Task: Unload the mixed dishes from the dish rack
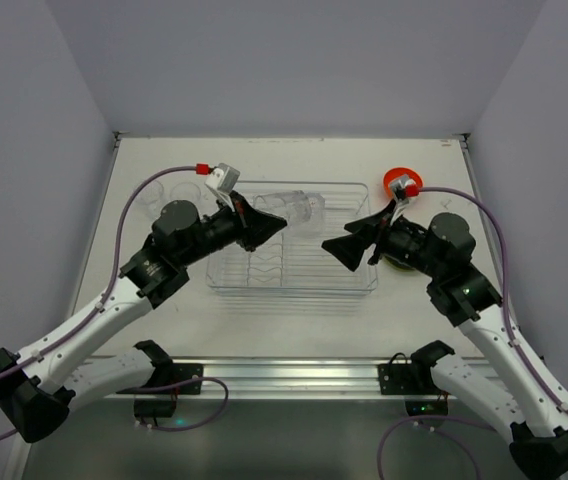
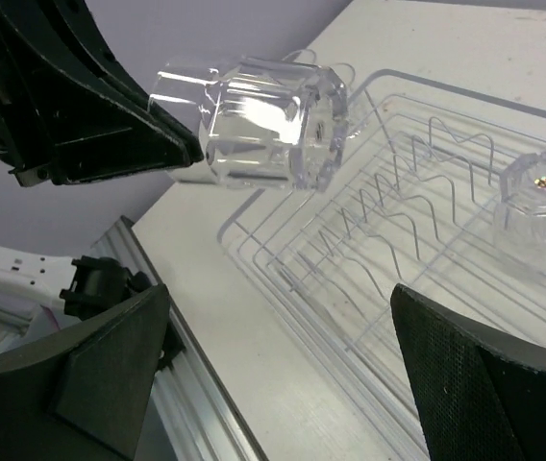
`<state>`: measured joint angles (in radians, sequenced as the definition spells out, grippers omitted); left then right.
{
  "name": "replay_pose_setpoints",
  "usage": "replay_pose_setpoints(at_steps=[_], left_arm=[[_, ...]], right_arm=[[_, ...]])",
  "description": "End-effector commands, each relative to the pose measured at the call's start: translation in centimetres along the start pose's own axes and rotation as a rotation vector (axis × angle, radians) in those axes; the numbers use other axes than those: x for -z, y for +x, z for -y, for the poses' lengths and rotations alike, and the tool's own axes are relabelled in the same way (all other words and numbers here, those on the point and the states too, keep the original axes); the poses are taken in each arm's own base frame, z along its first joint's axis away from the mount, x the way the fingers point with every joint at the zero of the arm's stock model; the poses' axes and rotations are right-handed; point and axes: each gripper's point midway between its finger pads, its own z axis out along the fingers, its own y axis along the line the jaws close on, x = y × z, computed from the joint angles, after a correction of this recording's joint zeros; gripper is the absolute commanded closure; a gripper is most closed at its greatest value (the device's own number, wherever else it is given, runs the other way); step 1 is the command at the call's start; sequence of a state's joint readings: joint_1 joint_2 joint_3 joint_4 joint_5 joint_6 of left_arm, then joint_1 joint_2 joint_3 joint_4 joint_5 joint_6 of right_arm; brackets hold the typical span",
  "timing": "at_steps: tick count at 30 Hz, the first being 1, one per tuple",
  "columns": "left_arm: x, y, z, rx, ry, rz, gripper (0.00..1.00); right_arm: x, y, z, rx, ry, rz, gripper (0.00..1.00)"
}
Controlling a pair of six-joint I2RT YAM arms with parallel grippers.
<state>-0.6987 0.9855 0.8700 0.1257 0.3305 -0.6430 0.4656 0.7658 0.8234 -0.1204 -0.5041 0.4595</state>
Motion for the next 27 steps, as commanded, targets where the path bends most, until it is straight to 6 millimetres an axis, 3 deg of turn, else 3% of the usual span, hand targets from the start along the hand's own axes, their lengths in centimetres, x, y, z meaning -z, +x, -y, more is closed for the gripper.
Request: replay_pose_setpoints(at_steps=[1,2,4,5,9,13,14,16,22,27], left_arm=[[2.1,-1.6,-5.1,-0.144,-0.337,-0.019,1.0],[2.7,-0.7,-6.5,-0.147,-0.408,-0.07,1.0],[4.0,-2.4,-8.4,-0.195,-0.557,-0.043,1.0],[4.7,-1.7,-9.6,-0.201,-0.626,-0.089,1.0],[7.8,-3.4,-13.0,-0.238,-0.89,-0.12,1.0],[13.6,-5.2,-18.3,-0.243,-1.244,-0.149,1.0],[14.6,-4.8,-19.4,-0.227,-1.286,-0.186,1.0],[16.8,-4.9,-21.6,-0.178,-1.357,-0.21,1.0],[20.1,-3.2,-26.4,-0.061,-1.468,-0.351,1.0],[21.0,-2.9,-29.9,0.076,-1.421,-0.4,1.0]], right_arm=[[0.3,-1.0,0.9,0.043,0.08,0.011,0.01],[0.3,-0.9,1.4,0.04,0.102,0.009,0.01],[0.3,-0.6,1.9,0.037,0.126,-0.002,0.01],[0.2,-0.5,2.1,0.034,0.136,-0.002,0.01],[0.0,-0.3,2.7,0.024,0.157,-0.016,0.01],[-0.1,-0.1,3.1,0.022,0.177,-0.029,0.01],[-0.1,0.1,3.2,0.018,0.178,-0.033,0.01],[-0.2,0.1,3.3,0.017,0.179,-0.039,0.01],[-0.5,0.6,3.4,0.014,0.175,-0.068,0.01],[-0.6,1.5,3.7,0.007,0.17,-0.091,0.01]])
